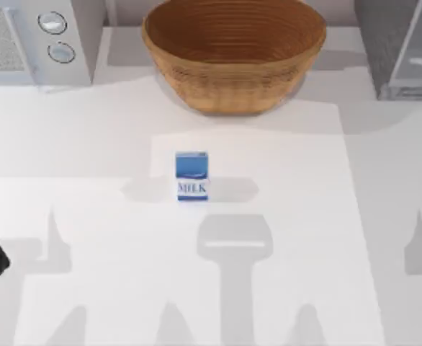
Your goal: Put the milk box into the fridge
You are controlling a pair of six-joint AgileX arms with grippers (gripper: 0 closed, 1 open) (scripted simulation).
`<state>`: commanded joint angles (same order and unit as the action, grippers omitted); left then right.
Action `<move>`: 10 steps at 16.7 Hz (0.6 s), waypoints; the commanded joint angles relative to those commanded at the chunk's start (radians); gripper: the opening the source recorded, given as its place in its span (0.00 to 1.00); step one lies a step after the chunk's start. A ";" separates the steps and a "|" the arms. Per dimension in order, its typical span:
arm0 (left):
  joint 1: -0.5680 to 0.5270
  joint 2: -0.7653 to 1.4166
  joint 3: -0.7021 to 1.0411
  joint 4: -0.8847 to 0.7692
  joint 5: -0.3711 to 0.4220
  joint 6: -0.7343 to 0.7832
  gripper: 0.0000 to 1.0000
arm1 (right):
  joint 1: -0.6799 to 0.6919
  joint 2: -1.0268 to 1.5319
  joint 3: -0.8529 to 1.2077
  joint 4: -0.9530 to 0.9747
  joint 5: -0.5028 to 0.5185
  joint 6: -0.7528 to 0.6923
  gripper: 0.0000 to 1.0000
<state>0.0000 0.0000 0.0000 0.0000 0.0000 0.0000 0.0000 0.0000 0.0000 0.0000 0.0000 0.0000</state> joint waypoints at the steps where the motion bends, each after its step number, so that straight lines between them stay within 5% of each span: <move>1: 0.000 0.000 0.000 0.000 0.000 0.000 1.00 | 0.000 0.000 0.000 0.000 0.000 0.000 1.00; 10: 0.000 0.000 0.000 0.000 0.000 0.000 1.00 | 0.116 0.299 0.099 0.134 0.111 -0.022 1.00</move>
<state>0.0000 0.0000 0.0000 0.0000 0.0000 0.0000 0.1159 0.2989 0.0995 0.1336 0.1114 -0.0215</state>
